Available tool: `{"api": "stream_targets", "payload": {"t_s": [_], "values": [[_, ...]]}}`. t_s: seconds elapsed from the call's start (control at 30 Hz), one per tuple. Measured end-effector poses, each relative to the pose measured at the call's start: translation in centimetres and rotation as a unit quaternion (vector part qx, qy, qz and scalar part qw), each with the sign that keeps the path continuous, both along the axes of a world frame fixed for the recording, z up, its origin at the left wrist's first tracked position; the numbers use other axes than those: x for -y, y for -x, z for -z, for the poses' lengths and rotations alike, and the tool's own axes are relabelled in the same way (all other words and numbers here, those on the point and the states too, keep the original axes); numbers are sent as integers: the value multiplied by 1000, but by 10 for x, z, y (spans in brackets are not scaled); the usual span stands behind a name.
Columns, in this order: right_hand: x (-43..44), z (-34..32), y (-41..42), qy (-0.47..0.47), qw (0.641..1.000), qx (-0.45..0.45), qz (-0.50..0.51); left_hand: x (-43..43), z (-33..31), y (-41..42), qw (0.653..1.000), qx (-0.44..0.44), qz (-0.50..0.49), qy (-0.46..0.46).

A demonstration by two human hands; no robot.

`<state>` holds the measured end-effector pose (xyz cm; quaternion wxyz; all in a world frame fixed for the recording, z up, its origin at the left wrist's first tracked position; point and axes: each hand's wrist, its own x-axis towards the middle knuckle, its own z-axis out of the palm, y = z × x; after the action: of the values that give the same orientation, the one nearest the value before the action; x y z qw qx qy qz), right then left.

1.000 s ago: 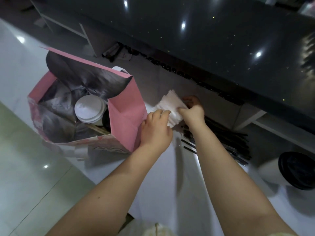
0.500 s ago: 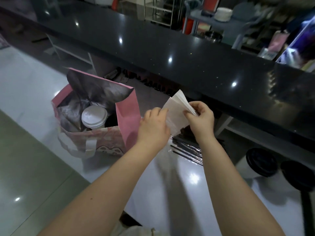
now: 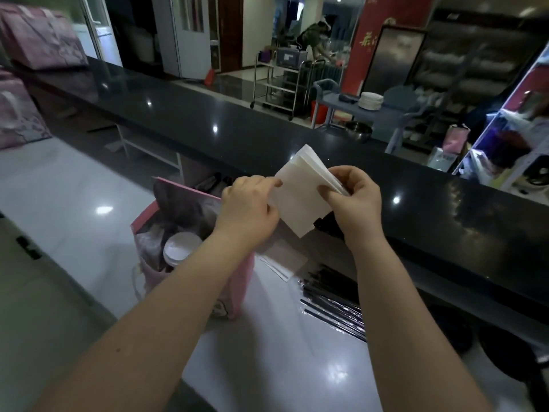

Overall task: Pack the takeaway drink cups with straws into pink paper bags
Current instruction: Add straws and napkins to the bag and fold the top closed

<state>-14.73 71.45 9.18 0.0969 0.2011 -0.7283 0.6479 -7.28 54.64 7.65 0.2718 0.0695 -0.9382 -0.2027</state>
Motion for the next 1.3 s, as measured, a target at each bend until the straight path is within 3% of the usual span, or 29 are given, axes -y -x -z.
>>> {"api": "stream_targets", "payload": {"t_s": [0.3,0.47,0.6,0.77,0.9,1.17,1.3], "values": [[87,-17,-39,78,995,22,-57,142,8,-29,981,10,54,-185],[148,-3,-64,80,995,40,-38,219,23,-30,969,105,155,-164],[183,15,-77,3,998,61,-20,253,32,-15,952,196,229,-54],[201,35,-76,-122,989,75,28,271,40,-2,914,201,346,-62],[210,45,-65,-236,968,84,29,280,46,7,913,248,321,48],[228,62,-41,-416,901,-98,71,279,51,8,895,255,365,44],[228,74,-39,-550,832,-70,33,280,54,5,900,234,365,41]]}}
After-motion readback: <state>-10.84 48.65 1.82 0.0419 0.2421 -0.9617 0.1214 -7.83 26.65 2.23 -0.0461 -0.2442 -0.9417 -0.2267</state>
